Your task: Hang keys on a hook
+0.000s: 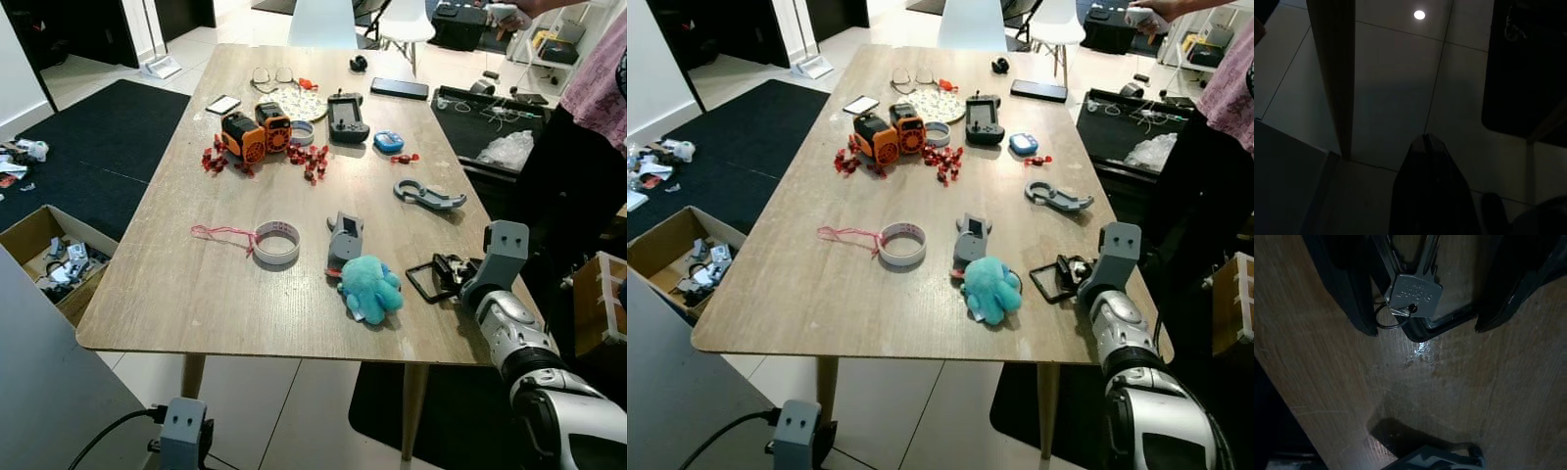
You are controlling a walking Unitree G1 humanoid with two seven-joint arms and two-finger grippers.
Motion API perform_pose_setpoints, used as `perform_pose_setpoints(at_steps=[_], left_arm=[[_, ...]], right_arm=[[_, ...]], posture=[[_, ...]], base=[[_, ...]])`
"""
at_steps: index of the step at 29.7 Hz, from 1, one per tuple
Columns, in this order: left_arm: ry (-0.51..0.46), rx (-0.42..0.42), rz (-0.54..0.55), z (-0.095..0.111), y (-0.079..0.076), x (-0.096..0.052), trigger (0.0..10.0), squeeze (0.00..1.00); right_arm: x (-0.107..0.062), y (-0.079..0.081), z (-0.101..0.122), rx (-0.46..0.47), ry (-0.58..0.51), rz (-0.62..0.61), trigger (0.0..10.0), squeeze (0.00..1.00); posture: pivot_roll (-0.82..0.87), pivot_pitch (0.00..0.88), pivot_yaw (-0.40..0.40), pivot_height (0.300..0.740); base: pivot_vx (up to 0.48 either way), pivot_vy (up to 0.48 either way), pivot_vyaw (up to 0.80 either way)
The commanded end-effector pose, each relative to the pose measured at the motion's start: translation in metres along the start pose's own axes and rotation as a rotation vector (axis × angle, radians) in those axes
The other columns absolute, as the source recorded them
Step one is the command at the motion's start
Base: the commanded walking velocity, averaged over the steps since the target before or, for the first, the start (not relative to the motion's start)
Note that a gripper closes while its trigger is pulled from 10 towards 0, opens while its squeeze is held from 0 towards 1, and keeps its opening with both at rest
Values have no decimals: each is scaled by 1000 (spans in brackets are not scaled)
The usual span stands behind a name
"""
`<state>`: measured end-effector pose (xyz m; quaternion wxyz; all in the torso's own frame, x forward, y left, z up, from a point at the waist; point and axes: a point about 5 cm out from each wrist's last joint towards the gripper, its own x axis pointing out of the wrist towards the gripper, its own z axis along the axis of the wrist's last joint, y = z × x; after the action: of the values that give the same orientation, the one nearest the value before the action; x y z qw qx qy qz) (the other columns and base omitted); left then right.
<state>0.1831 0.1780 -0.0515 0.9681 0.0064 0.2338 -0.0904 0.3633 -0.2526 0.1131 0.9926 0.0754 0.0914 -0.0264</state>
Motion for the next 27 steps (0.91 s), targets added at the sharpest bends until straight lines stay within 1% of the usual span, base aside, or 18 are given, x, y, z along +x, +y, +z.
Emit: perform_pose_setpoints(at_steps=[1, 3, 4, 5, 6, 21, 23, 26, 27], left_arm=[[29, -14, -7, -7, -5, -3, 10000, 0], [29, -15, -7, -7, -5, -3, 10000, 0], [30, -15, -7, -7, -6, -3, 10000, 0], [31, -14, -8, -7, -6, -4, 10000, 0], [33, -15, -8, -8, -6, -4, 10000, 0], [47, -18, -1, -11, -7, -6, 10000, 0], [48, -19, 1, -11, -7, -6, 10000, 0], [49, -18, 3, -11, -6, -6, 10000, 0], [49, -18, 3, -11, -6, -6, 10000, 0]], right_arm=[[-4, -2, -15, 20, 46, -7, 3608, 0], [-4, -2, -15, 21, 45, -7, 3608, 0], [-4, -2, -15, 23, 45, -6, 2235, 0], [-4, -3, -15, 24, 45, -6, 1451, 0], [-4, -3, -15, 26, 45, -6, 0, 0], [-4, -1, -15, 35, 40, 2, 0, 0], [-3, 0, -13, 37, 37, 3, 157, 0], [-2, 0, -6, 63, -1, -3, 1020, 0], [-2, 0, -6, 63, -1, -3, 1020, 0]], posture=[[59, 145, -38, 740], [59, 145, -38, 740], [58, 145, -39, 740], [57, 145, -39, 740], [57, 145, -39, 740], [58, 139, -45, 740], [58, 139, -45, 740], [61, 135, -45, 740], [61, 135, -45, 740]], base=[[0, 0, 0], [0, 0, 0], [0, 0, 0], [0, 0, 0], [0, 0, 0], [0, 0, 0], [0, 0, 0], [0, 0, 0], [0, 0, 0]])
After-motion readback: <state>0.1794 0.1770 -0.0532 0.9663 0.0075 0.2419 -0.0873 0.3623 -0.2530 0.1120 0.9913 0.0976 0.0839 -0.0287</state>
